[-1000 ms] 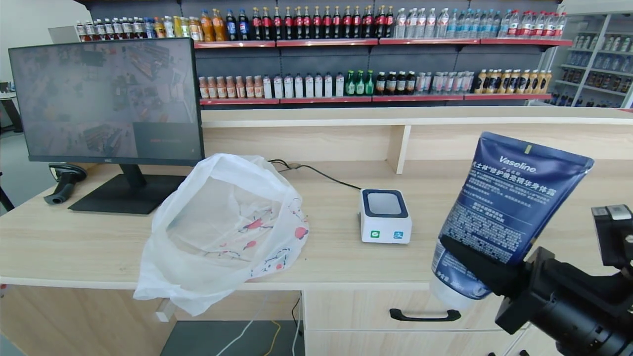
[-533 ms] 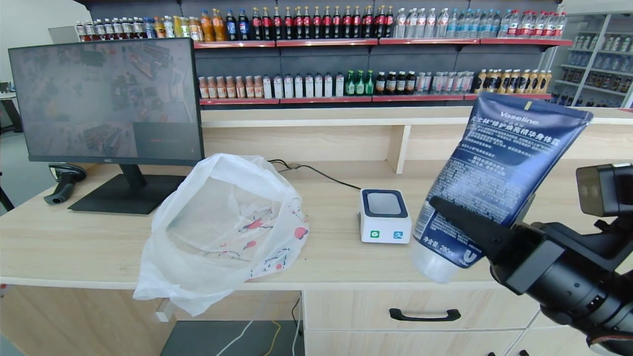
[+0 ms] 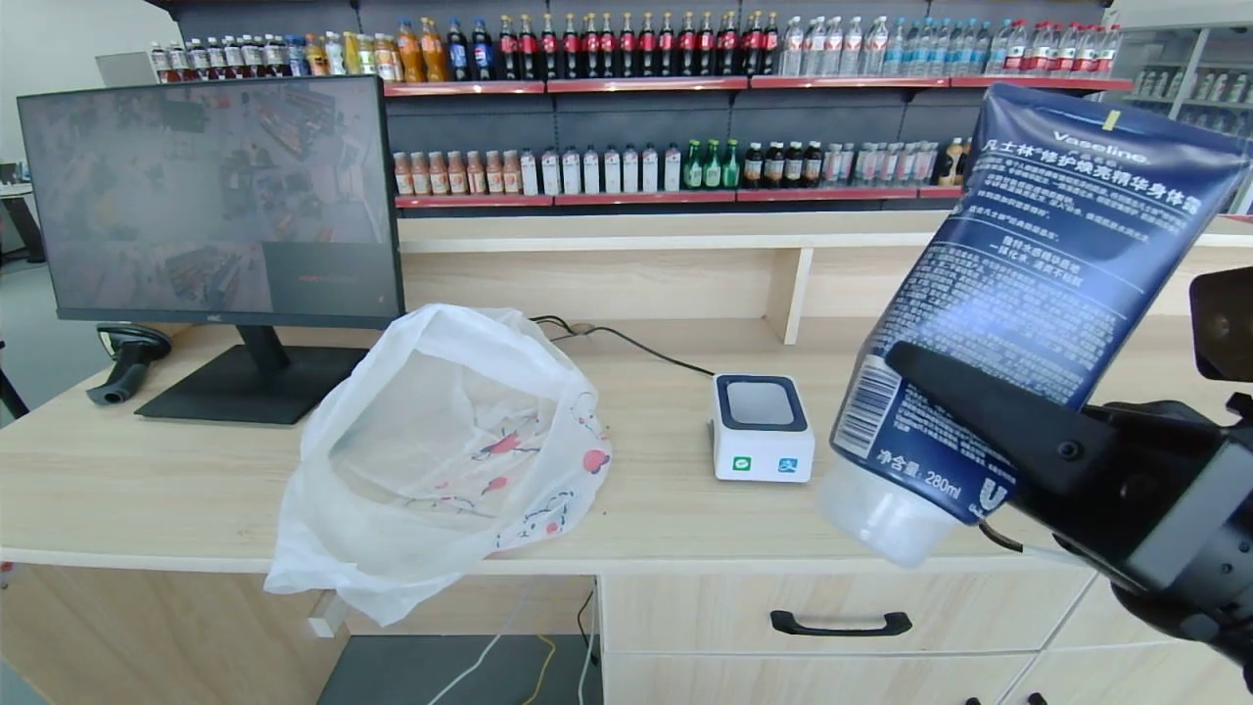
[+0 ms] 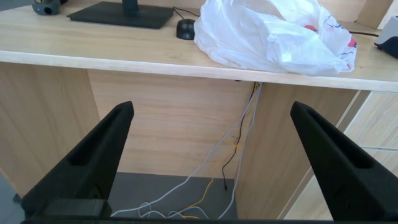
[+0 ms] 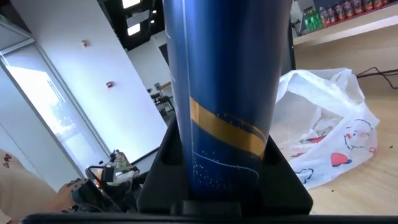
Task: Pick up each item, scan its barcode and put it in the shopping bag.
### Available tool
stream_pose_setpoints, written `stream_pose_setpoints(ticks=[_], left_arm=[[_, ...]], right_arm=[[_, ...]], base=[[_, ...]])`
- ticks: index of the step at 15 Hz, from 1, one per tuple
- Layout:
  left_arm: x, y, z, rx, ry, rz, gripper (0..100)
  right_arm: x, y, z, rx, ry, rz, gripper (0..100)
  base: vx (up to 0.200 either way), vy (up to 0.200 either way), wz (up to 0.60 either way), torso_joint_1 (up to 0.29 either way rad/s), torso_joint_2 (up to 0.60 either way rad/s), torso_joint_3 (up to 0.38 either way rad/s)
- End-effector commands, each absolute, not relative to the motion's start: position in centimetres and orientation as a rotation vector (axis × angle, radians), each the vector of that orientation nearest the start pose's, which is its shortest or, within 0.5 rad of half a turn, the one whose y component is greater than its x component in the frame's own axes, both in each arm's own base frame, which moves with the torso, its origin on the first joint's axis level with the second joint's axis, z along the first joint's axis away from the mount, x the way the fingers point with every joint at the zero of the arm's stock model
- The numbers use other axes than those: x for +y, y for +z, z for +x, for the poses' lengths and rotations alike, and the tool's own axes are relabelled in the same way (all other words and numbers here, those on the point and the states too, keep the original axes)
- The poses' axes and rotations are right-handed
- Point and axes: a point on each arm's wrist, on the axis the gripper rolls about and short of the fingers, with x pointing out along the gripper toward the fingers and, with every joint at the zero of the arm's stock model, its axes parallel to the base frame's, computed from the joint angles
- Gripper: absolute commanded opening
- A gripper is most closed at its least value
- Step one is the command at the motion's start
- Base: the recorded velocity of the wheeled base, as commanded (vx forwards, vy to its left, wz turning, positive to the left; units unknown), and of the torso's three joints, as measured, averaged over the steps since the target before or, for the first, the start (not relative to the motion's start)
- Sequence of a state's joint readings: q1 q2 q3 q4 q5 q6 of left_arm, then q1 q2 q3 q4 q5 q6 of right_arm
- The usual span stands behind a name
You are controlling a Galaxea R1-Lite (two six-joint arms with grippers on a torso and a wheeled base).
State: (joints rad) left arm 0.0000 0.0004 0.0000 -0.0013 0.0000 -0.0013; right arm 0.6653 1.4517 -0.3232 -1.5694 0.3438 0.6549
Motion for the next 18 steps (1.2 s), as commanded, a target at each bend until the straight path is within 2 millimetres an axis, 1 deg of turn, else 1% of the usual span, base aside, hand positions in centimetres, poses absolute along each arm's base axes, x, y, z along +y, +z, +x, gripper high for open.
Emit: stream_pose_setpoints(ticks=[1,5,6,8,10,14,17,18], left_arm=[[0.0,7.6,-2.3,-0.002,0.000,-0.002,100],[0.0,7.6,-2.3,-0.002,0.000,-0.003,100],[0.0,7.6,-2.3,-0.002,0.000,-0.002,100],[0.0,7.6,-2.3,-0.002,0.000,-0.003,100],[0.0,7.6,-2.3,-0.002,0.000,-0.002,100],[0.0,7.6,-2.3,-0.002,0.000,-0.002,100],[0.0,7.6,-2.3,-0.002,0.000,-0.003,100],[0.0,7.6,-2.3,-0.002,0.000,-0.002,100]], right_arm=[[12.6,22.3,14.4,-0.148,1.134,0.668,0],[12.6,22.6,13.3,-0.155,1.171,0.677,0],[12.8,22.6,12.4,-0.148,1.214,0.684,0],[13.1,22.8,12.0,-0.154,1.241,0.681,0],[13.2,23.3,12.1,-0.172,1.246,0.686,0],[13.2,23.2,12.1,-0.170,1.246,0.686,0],[13.5,24.1,12.0,-0.202,1.270,0.693,0],[13.5,24.0,12.0,-0.200,1.270,0.691,0]], base=[[0.000,0.000,0.00,0.000,0.00,0.000],[0.000,0.000,0.00,0.000,0.00,0.000],[0.000,0.000,0.00,0.000,0.00,0.000],[0.000,0.000,0.00,0.000,0.00,0.000],[0.000,0.000,0.00,0.000,0.00,0.000],[0.000,0.000,0.00,0.000,0.00,0.000],[0.000,0.000,0.00,0.000,0.00,0.000],[0.000,0.000,0.00,0.000,0.00,0.000]])
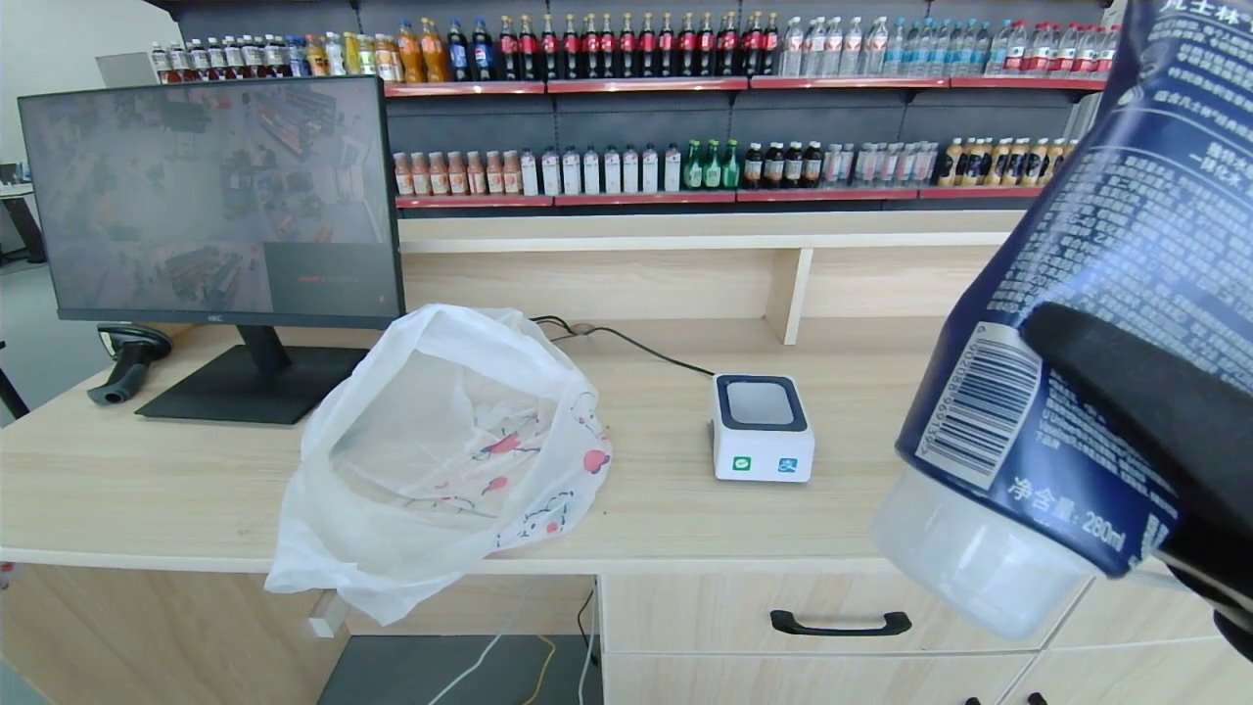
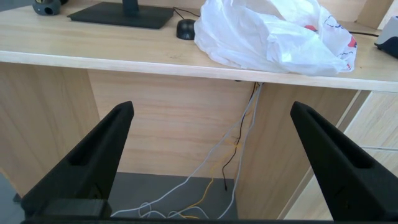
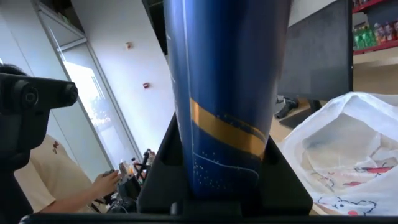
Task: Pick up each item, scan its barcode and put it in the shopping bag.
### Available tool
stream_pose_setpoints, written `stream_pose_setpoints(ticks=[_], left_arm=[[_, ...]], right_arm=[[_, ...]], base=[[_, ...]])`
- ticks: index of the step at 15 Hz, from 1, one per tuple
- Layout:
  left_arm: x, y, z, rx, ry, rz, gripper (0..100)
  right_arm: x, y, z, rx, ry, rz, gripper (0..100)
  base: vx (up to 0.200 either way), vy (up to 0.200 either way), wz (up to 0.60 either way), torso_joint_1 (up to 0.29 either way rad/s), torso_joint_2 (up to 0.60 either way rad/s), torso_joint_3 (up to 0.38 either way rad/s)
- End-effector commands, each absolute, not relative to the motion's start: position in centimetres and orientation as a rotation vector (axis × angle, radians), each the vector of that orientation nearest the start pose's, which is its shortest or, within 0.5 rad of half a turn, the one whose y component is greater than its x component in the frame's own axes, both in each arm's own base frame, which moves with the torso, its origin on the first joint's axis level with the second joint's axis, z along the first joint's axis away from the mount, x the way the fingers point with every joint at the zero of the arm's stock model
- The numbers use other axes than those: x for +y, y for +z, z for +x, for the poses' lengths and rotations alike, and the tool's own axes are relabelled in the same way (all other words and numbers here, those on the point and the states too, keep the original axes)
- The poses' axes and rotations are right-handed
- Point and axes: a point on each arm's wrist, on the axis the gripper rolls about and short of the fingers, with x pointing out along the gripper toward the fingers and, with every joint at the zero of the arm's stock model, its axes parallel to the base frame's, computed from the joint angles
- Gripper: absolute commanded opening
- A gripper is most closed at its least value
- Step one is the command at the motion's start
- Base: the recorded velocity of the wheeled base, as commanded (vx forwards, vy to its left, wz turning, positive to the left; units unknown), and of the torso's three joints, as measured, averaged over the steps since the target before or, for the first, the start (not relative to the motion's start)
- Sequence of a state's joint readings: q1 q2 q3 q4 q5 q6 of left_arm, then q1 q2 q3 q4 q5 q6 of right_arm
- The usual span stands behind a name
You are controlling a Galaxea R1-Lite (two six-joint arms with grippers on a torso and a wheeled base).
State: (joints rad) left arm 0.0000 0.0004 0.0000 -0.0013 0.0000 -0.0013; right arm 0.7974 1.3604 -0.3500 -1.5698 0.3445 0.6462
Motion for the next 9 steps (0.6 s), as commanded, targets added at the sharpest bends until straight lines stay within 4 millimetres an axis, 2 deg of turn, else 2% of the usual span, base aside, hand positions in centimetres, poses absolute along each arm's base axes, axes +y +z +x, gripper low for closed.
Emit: stream_pose_setpoints(ticks=[1,7,9], left_arm=[[0.0,7.6,-2.3,-0.002,0.000,-0.002,100],[0.0,7.6,-2.3,-0.002,0.000,-0.002,100],[0.0,7.6,-2.3,-0.002,0.000,-0.002,100]], right_arm=[[13.6,23.9,12.0,-0.196,1.271,0.691,0],[13.8,23.3,12.2,-0.227,1.259,0.592,0],[13.8,22.3,12.3,-0.241,1.230,0.495,0]], base=[[0.000,0.000,0.00,0.000,0.00,0.000],[0.000,0.000,0.00,0.000,0.00,0.000],[0.000,0.000,0.00,0.000,0.00,0.000]])
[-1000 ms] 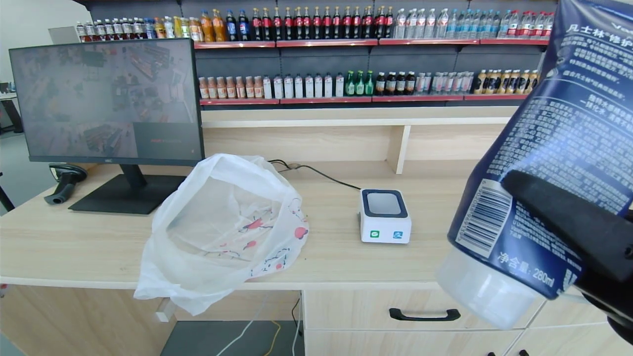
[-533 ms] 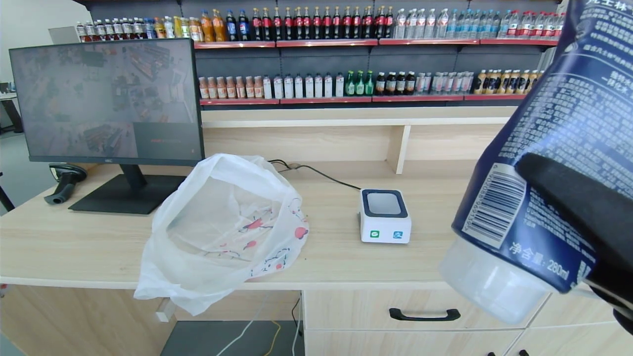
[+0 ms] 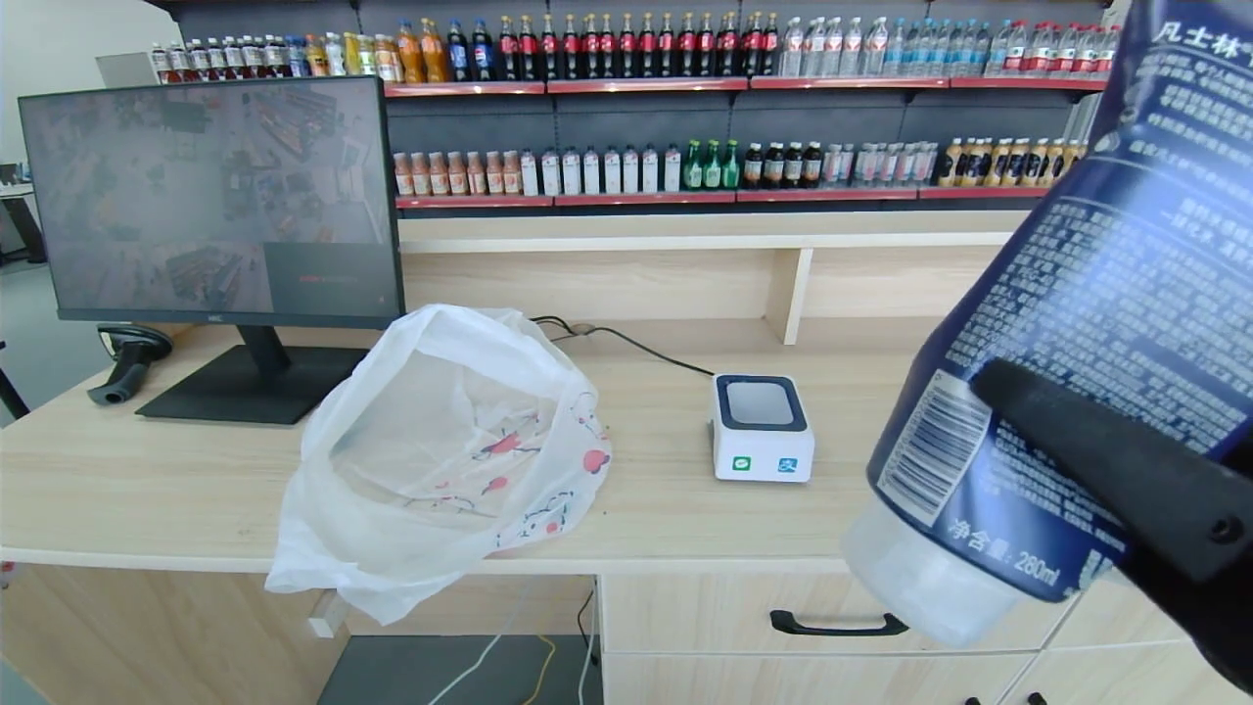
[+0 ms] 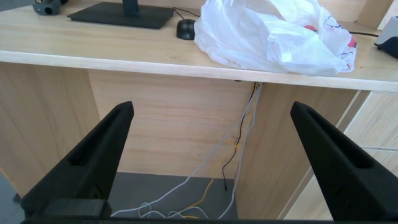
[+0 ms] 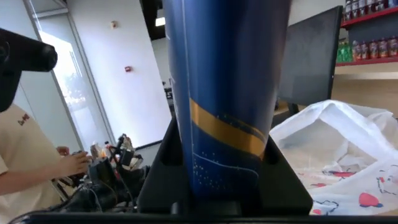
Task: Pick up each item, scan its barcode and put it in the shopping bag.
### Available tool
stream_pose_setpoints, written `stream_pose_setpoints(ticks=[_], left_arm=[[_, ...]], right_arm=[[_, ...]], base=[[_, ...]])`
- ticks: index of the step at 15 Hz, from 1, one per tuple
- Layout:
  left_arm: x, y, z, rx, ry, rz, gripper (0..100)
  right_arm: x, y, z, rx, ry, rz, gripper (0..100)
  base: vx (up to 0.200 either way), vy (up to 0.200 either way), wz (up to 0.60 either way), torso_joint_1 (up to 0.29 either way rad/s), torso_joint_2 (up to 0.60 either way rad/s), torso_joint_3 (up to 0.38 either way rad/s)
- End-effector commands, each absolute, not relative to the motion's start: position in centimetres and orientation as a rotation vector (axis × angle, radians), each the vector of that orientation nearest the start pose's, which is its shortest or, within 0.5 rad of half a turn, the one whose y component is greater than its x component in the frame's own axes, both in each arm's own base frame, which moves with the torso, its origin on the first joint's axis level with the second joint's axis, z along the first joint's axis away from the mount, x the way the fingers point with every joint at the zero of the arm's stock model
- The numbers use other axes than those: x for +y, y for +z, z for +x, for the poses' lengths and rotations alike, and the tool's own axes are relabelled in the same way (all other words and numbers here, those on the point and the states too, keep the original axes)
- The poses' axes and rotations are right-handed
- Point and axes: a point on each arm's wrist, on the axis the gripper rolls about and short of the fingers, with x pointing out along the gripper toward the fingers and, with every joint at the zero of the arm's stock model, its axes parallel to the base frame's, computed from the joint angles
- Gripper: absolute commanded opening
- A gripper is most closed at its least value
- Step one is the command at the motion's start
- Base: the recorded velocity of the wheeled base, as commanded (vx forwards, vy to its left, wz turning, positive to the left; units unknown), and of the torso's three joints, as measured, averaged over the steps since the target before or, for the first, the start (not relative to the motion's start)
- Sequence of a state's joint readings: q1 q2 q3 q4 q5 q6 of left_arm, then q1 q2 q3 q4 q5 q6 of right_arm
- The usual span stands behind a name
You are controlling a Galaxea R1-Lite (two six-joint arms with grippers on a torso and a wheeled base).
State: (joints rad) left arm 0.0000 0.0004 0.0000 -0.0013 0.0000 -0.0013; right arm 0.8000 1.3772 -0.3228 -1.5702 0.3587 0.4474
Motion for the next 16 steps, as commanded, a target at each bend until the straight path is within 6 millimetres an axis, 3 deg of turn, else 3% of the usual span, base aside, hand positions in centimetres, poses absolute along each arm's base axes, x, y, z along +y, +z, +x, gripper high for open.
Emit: stream_pose_setpoints(ticks=[1,4,9,12,16], left_arm=[[0.0,7.6,-2.3,-0.002,0.000,-0.002,100],[0.0,7.6,-2.3,-0.002,0.000,-0.002,100],[0.0,7.6,-2.3,-0.002,0.000,-0.002,100],[0.0,7.6,-2.3,-0.002,0.000,-0.002,100],[0.0,7.6,-2.3,-0.002,0.000,-0.002,100]], right_arm=[[13.8,21.5,12.4,-0.236,1.210,0.440,0],[13.1,19.4,13.3,-0.230,1.115,0.288,0],[10.8,17.6,16.1,-0.251,0.715,0.081,0],[10.4,16.8,17.2,-0.207,0.493,0.079,0],[9.0,15.8,19.1,-0.166,0.360,0.048,0]], base=[[0.000,0.000,0.00,0.000,0.00,0.000],[0.000,0.000,0.00,0.000,0.00,0.000],[0.000,0.000,0.00,0.000,0.00,0.000],[0.000,0.000,0.00,0.000,0.00,0.000],[0.000,0.000,0.00,0.000,0.00,0.000]])
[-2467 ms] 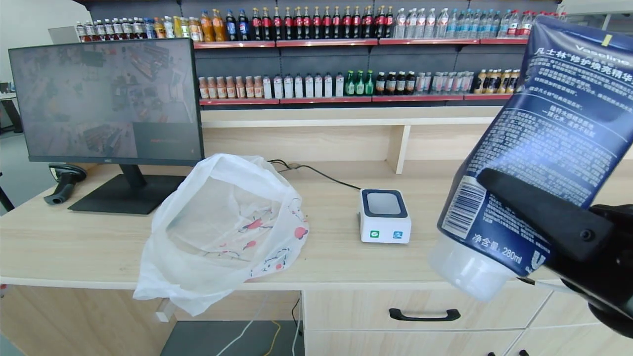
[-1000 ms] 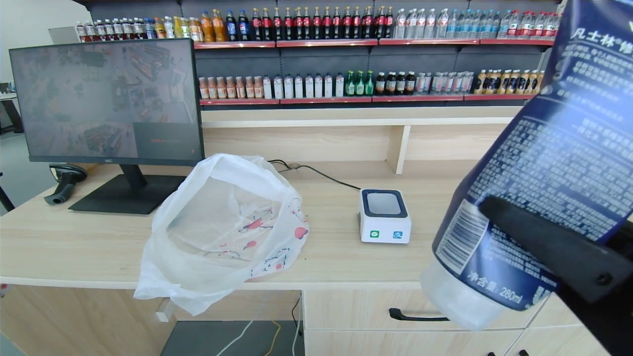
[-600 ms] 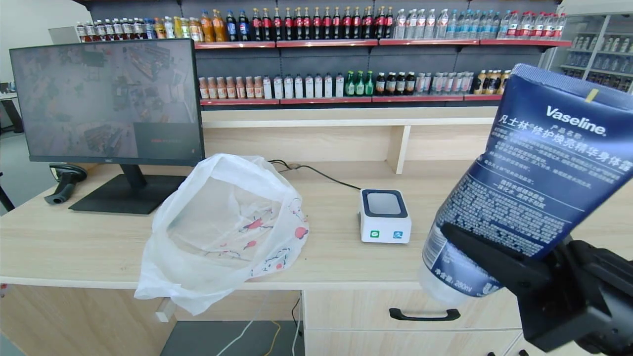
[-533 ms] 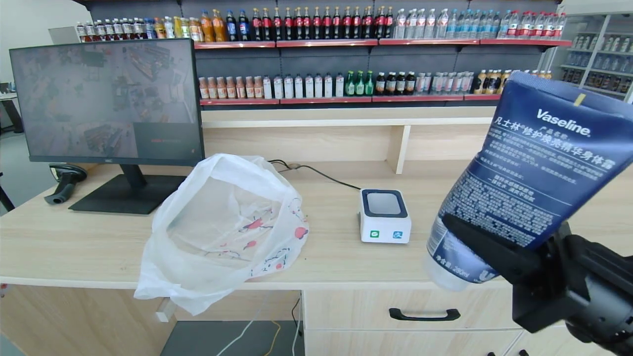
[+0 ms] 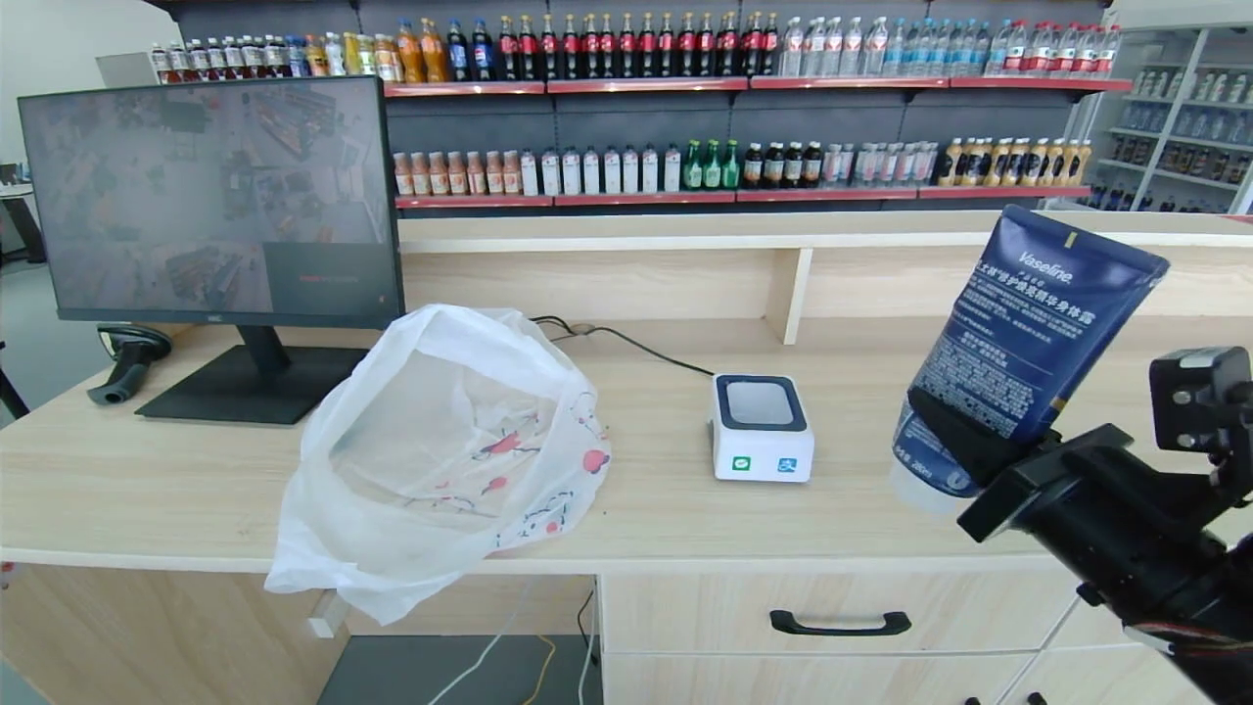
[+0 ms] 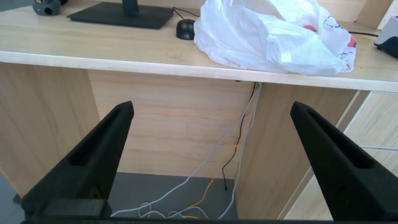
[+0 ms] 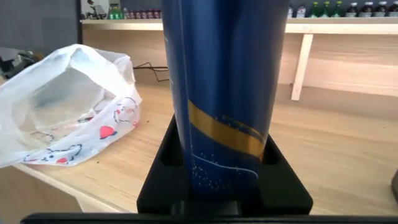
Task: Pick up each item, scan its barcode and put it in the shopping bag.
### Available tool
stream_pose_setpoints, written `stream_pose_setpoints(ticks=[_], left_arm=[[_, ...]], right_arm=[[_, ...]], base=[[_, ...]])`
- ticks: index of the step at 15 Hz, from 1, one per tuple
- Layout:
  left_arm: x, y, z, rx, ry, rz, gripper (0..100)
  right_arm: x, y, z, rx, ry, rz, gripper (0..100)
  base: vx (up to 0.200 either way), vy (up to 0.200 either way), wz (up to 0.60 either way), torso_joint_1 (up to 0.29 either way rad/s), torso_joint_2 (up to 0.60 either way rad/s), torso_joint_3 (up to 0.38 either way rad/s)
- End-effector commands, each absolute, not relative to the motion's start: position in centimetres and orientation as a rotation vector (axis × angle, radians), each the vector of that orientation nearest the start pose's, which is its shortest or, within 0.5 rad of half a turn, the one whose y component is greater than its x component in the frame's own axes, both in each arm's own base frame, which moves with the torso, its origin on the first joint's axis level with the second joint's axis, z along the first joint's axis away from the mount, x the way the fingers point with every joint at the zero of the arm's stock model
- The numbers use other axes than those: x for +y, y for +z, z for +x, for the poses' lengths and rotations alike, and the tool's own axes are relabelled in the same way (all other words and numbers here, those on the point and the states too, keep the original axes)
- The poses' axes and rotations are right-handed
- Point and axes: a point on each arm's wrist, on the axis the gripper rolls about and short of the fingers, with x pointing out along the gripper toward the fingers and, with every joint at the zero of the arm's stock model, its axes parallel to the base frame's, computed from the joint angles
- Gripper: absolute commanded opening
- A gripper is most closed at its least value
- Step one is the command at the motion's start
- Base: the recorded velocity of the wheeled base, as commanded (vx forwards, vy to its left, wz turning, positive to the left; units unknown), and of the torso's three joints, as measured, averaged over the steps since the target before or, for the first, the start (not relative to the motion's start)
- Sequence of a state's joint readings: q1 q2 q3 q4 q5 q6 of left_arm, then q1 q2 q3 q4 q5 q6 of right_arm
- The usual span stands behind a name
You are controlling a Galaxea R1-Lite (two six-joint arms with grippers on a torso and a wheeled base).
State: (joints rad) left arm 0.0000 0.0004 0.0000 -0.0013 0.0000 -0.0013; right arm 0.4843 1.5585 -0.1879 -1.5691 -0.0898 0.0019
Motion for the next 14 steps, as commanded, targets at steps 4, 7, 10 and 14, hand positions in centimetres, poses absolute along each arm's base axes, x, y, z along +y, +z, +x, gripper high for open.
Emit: stream_pose_setpoints(ticks=[4,7,10,14], left_arm=[[0.0,7.6,-2.3,-0.002,0.000,-0.003,100],[0.0,7.6,-2.3,-0.003,0.000,-0.003,100],[0.0,7.6,-2.3,-0.005,-0.002,-0.003,100],[0.0,7.6,-2.3,-0.008,-0.002,-0.003,100]], right_arm=[[8.4,15.8,20.1,-0.163,0.318,0.079,0],[8.3,15.8,20.5,-0.163,0.309,0.078,0],[8.4,15.7,20.9,-0.157,0.306,0.081,0],[8.5,15.7,21.5,-0.164,0.300,0.074,0]], base=[[0.000,0.000,0.00,0.000,0.00,0.000],[0.000,0.133,0.00,0.002,0.00,0.002],[0.000,0.200,0.00,0.004,0.00,0.002],[0.000,0.150,0.00,0.005,0.00,0.001]])
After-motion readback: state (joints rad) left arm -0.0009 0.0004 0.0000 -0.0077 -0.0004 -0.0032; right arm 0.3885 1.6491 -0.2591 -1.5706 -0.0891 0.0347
